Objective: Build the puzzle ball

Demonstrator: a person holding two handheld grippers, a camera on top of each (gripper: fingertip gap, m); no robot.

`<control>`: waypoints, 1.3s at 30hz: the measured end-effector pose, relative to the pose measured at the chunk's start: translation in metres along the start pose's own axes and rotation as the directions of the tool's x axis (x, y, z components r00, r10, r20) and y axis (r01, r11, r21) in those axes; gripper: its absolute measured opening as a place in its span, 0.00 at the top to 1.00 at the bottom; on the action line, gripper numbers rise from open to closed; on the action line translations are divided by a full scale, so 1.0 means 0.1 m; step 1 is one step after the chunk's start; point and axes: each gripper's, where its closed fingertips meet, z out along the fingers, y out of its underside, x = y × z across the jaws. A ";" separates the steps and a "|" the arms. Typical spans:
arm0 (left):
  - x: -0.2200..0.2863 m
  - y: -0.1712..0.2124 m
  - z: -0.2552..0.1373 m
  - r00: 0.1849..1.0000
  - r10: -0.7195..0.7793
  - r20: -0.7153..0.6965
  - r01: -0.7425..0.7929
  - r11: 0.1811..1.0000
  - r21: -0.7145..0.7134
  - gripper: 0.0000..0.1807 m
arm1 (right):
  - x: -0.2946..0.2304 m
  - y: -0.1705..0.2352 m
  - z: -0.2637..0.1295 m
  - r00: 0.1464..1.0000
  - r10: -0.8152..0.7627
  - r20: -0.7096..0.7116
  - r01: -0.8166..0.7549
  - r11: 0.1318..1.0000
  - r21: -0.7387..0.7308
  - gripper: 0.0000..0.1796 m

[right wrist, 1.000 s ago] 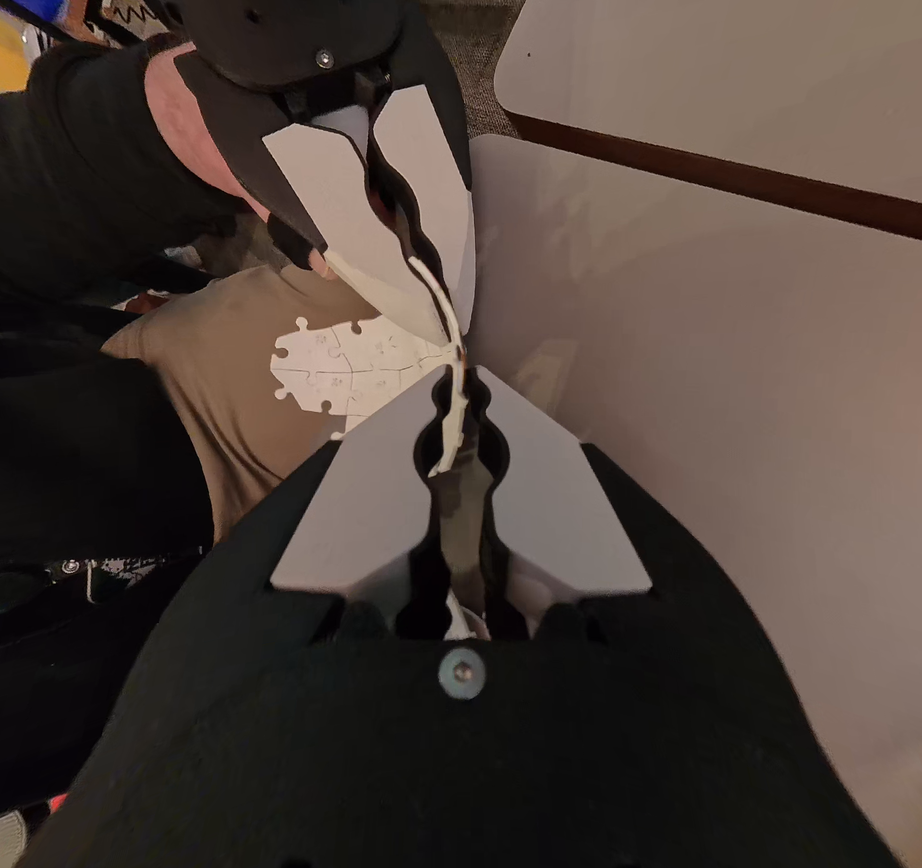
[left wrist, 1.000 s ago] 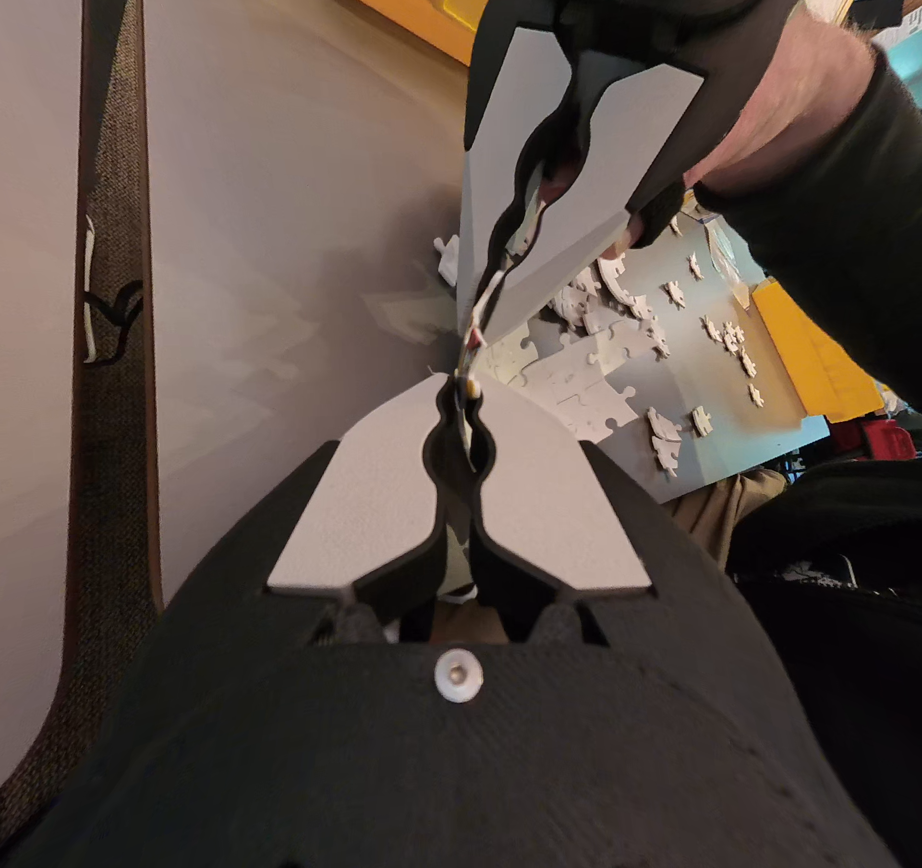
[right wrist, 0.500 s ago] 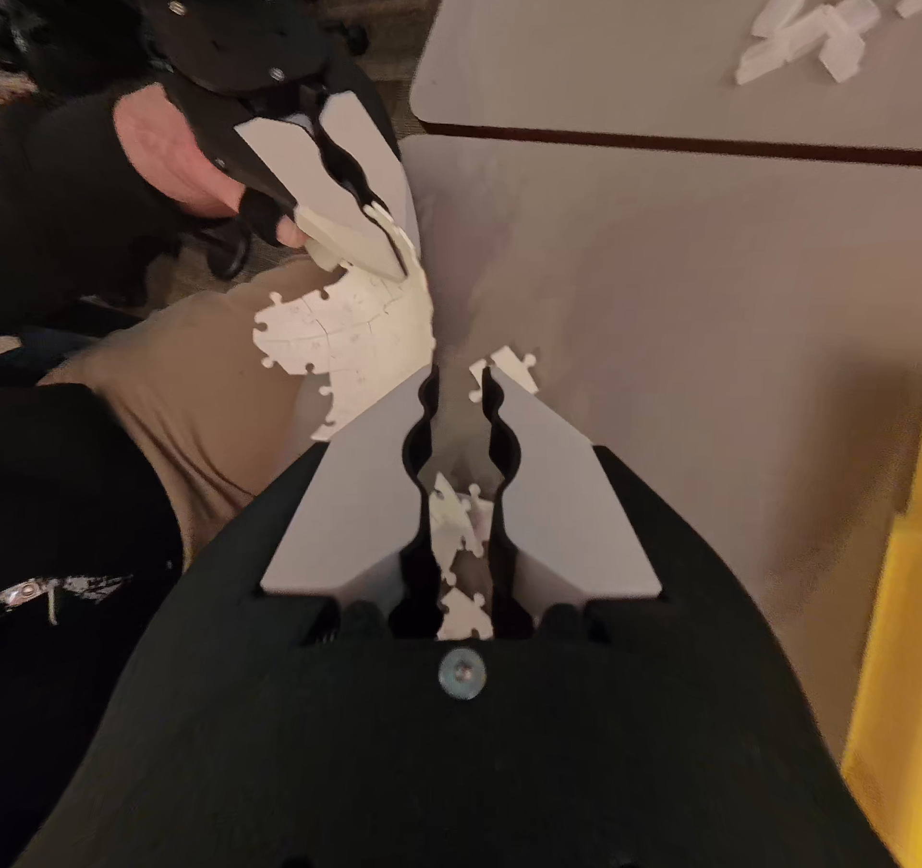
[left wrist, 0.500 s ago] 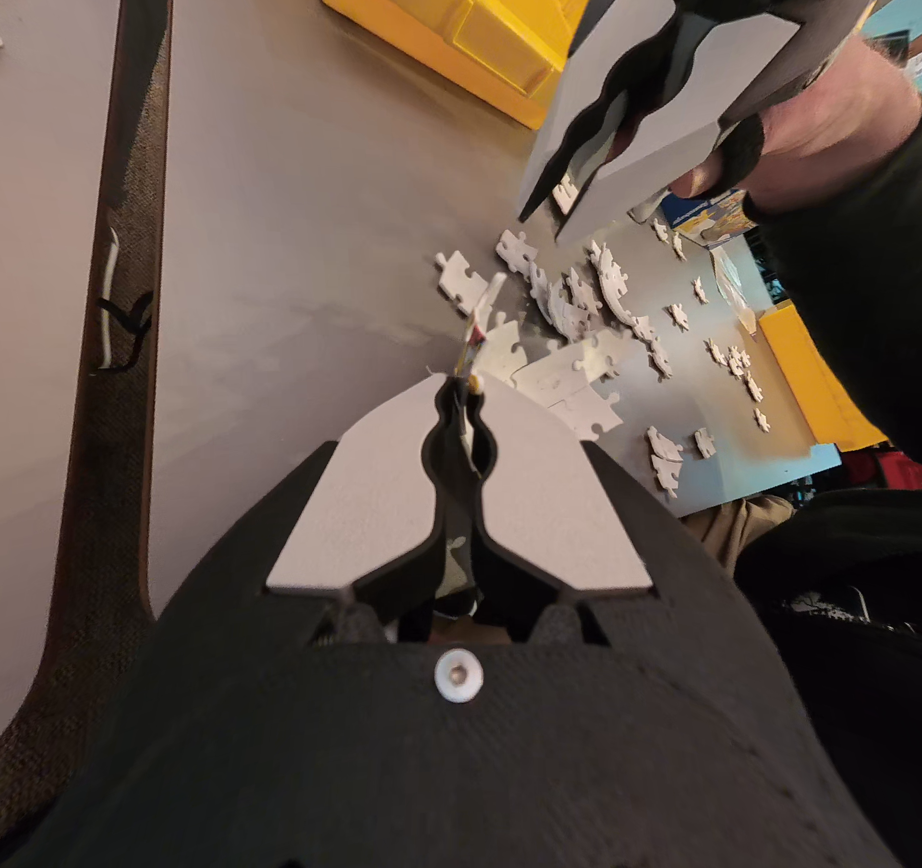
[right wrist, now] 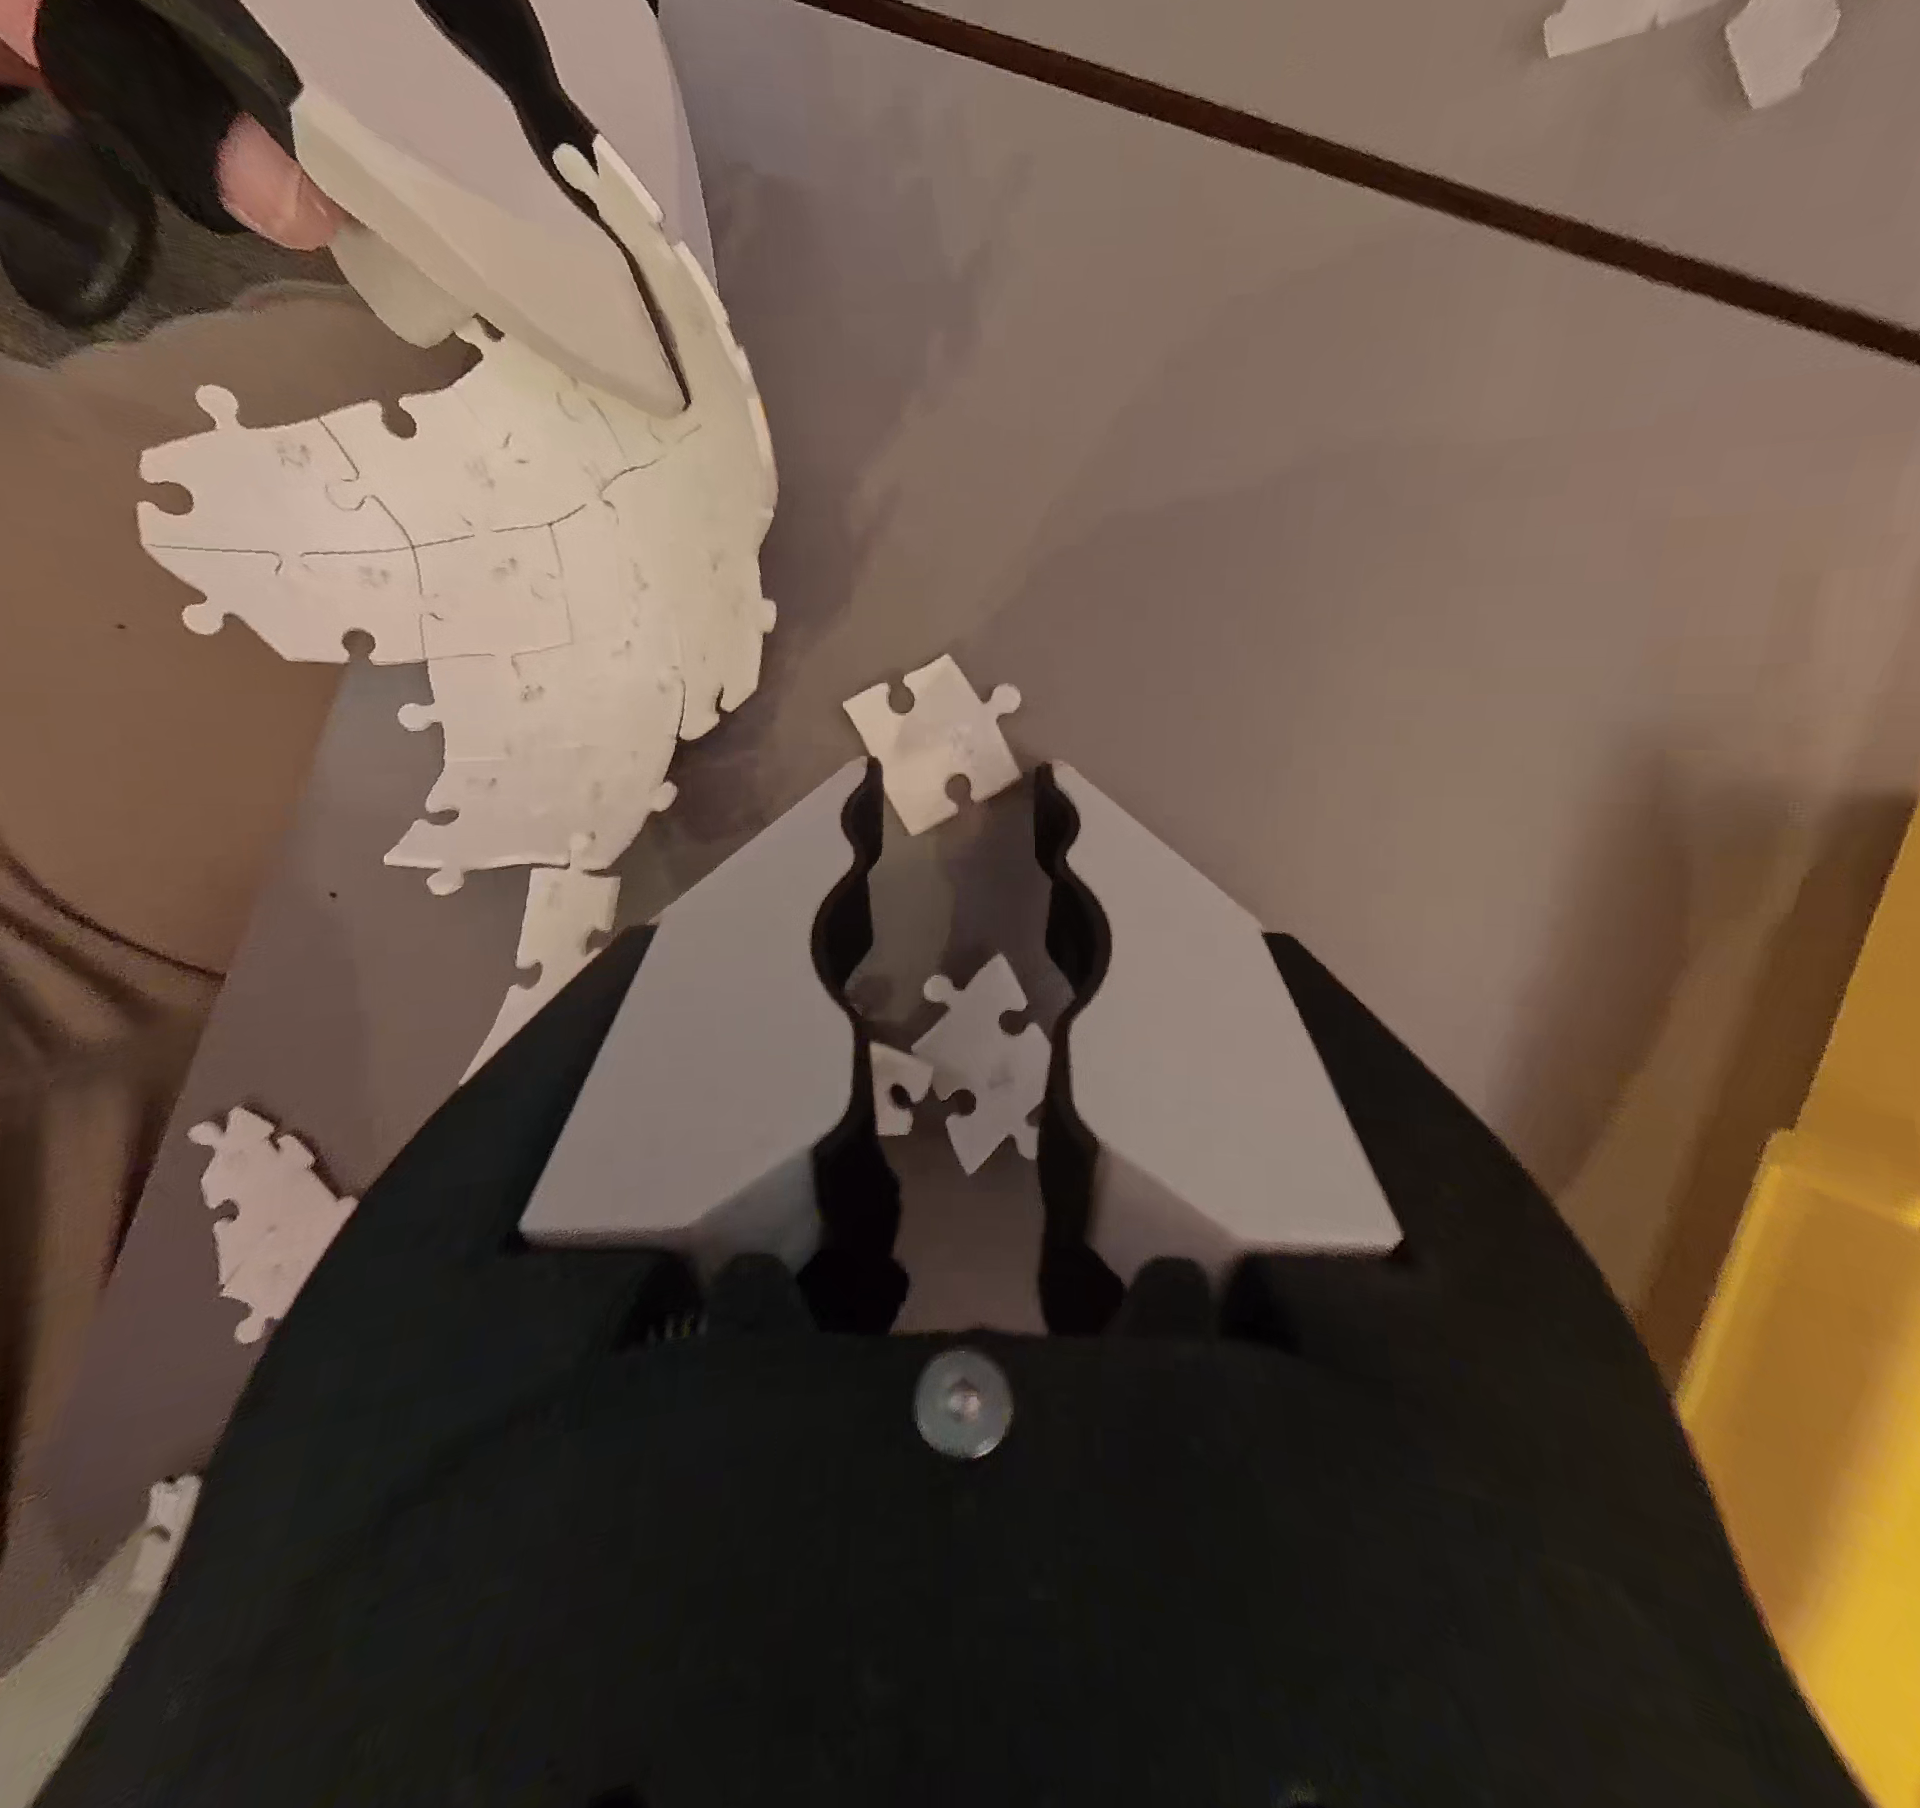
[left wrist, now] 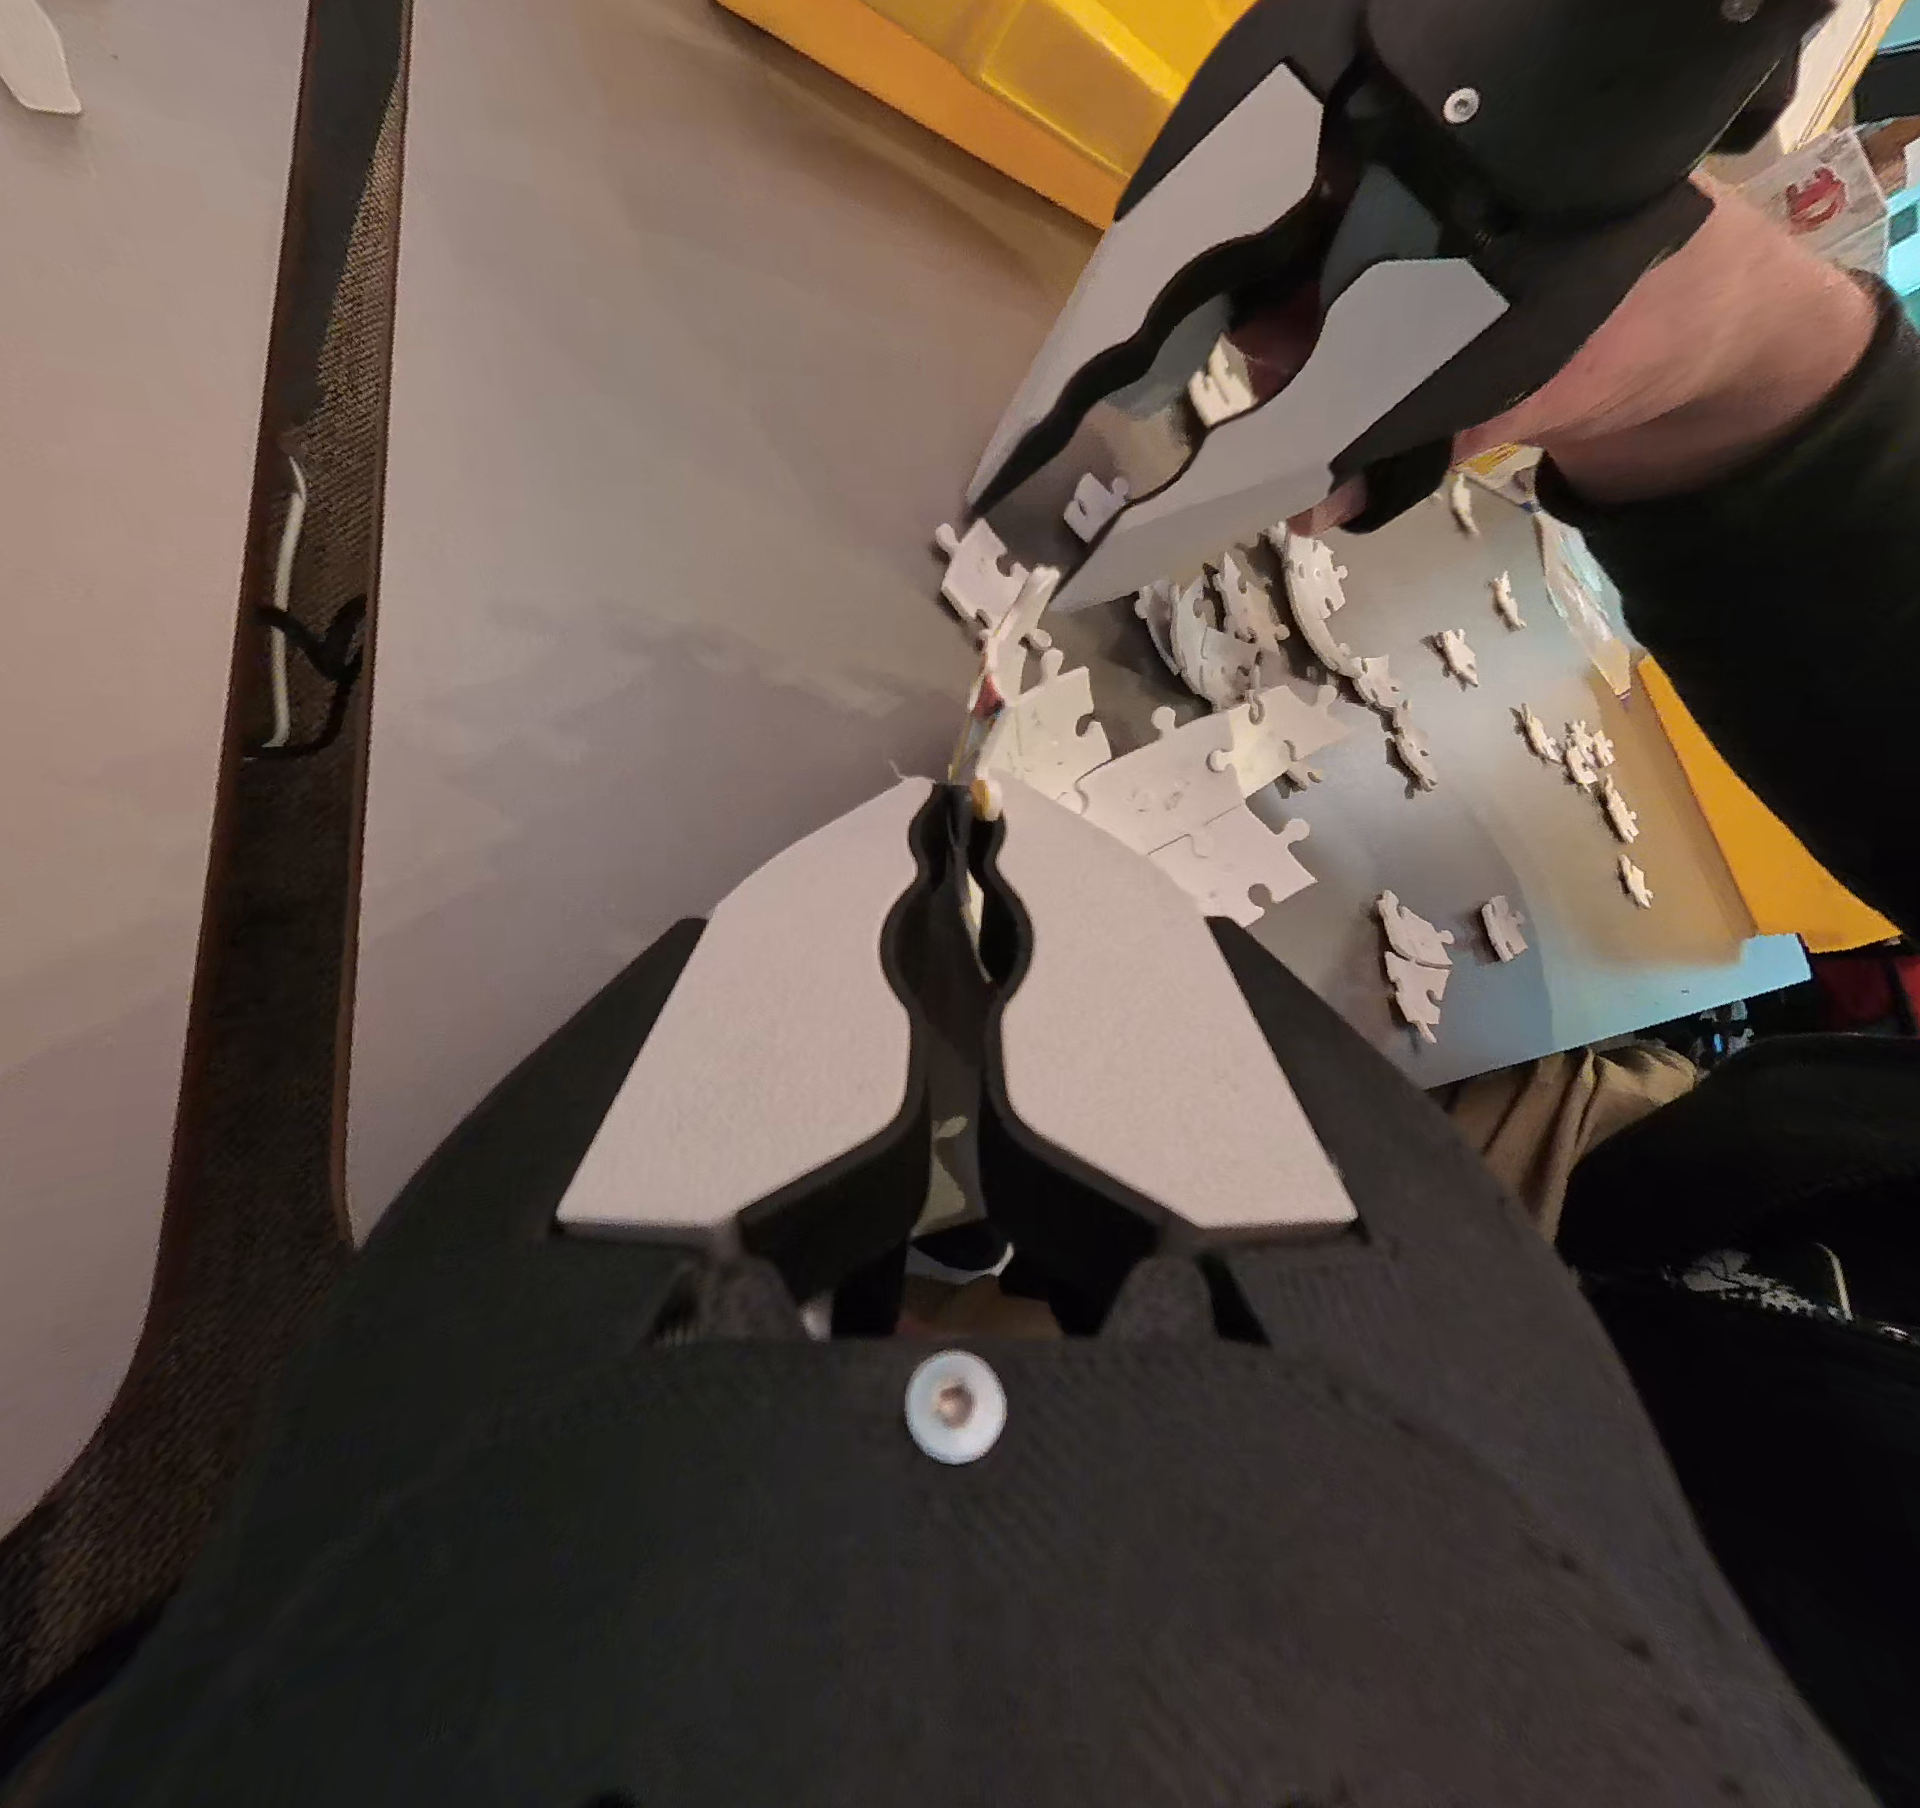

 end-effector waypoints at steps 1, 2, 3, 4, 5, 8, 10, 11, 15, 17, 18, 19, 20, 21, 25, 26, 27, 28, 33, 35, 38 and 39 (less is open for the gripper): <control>0.00 0.00 0.00 1.000 0.003 0.001 -0.003 1.000 -0.002 0.98 | 0.01 -0.02 0.00 1.000 -0.018 -0.010 0.018 1.000 -0.009 0.85; 0.00 -0.01 0.00 1.000 0.002 -0.001 -0.002 1.000 0.000 0.98 | 0.03 -0.03 0.00 0.999 -0.039 -0.019 0.039 0.999 -0.017 0.85; 0.00 -0.01 -0.01 1.000 0.001 0.000 -0.001 1.000 0.001 0.98 | 0.03 -0.06 0.00 0.998 -0.064 -0.019 0.064 0.998 -0.026 0.84; 0.00 -0.01 -0.01 1.000 0.001 0.001 -0.001 1.000 0.000 0.98 | 0.03 -0.07 0.01 0.995 -0.096 -0.020 0.095 0.995 -0.043 0.83; 0.00 -0.01 -0.01 1.000 0.002 -0.002 -0.002 1.000 -0.003 0.98 | 0.04 -0.08 0.02 0.991 -0.129 -0.021 0.127 0.990 -0.068 0.82; 0.00 0.00 0.00 1.000 0.003 -0.007 -0.003 1.000 -0.007 0.98 | 0.05 -0.09 0.08 0.980 -0.199 0.014 0.199 0.970 -0.138 0.81; 0.00 0.00 0.00 1.000 0.005 -0.008 -0.005 1.000 -0.008 0.98 | 0.08 -0.08 0.08 0.976 -0.217 0.023 0.218 0.960 -0.177 0.86; 0.00 0.00 0.00 1.000 0.005 -0.007 -0.005 1.000 -0.008 0.98 | 0.09 -0.08 0.08 0.974 -0.228 0.023 0.228 0.956 -0.186 0.88; -0.01 0.00 0.00 1.000 0.003 -0.009 -0.003 1.000 -0.009 0.98 | 0.02 -0.07 0.09 0.980 -0.193 0.054 0.198 0.970 -0.142 0.96; -0.01 0.00 0.00 1.000 0.001 -0.008 -0.001 1.000 -0.011 0.98 | 0.05 -0.05 0.07 0.992 -0.123 0.028 0.126 0.985 -0.120 1.00; -0.01 0.01 0.00 1.000 -0.001 -0.009 0.001 1.000 -0.011 0.98 | 0.06 -0.04 0.06 0.997 -0.077 0.009 0.078 0.991 -0.105 1.00; -0.01 0.01 0.00 1.000 0.000 -0.008 0.000 1.000 -0.011 0.98 | 0.07 -0.03 0.05 1.000 -0.025 -0.010 0.024 0.996 -0.091 1.00; 0.00 0.01 0.00 1.000 -0.001 -0.006 0.001 1.000 -0.014 0.98 | 0.07 -0.01 0.04 0.999 0.026 -0.030 -0.028 0.997 -0.077 1.00; 0.00 0.01 0.01 1.000 -0.003 -0.007 0.003 1.000 -0.015 0.98 | 0.06 0.00 0.03 0.997 0.068 -0.049 -0.071 0.995 -0.066 1.00; 0.03 0.04 0.03 1.000 -0.017 0.001 0.017 0.999 -0.028 0.98 | 0.00 0.05 0.02 0.982 0.169 -0.082 -0.171 0.985 -0.026 1.00; 0.03 0.04 0.03 1.000 -0.023 0.004 0.023 0.999 -0.031 0.98 | 0.01 0.06 0.01 0.977 0.188 -0.104 -0.190 0.982 -0.018 1.00; 0.04 0.05 0.03 1.000 -0.027 0.007 0.027 0.999 -0.035 0.98 | 0.02 0.05 0.00 0.971 0.208 -0.119 -0.210 0.978 -0.004 1.00; 0.05 0.06 0.04 1.000 -0.029 0.011 0.029 0.999 -0.038 0.98 | 0.01 0.04 0.00 0.966 0.231 -0.119 -0.230 0.973 0.018 1.00; 0.10 0.12 0.06 0.997 -0.072 0.040 0.074 0.996 -0.052 0.98 | 0.00 0.06 0.01 0.940 0.300 -0.159 -0.295 0.954 0.057 1.00; 0.10 0.14 0.07 0.995 -0.084 0.056 0.087 0.995 -0.056 0.98 | -0.05 0.06 0.02 0.939 0.314 -0.144 -0.307 0.949 0.068 1.00; 0.10 0.14 0.11 0.994 -0.084 0.070 0.089 0.994 -0.064 0.98 | -0.10 0.06 0.03 0.944 0.300 -0.140 -0.293 0.954 0.067 1.00; 0.09 0.13 0.11 0.994 -0.085 0.076 0.090 0.993 -0.071 0.98 | -0.12 0.05 0.03 0.943 0.306 -0.129 -0.299 0.951 0.075 0.99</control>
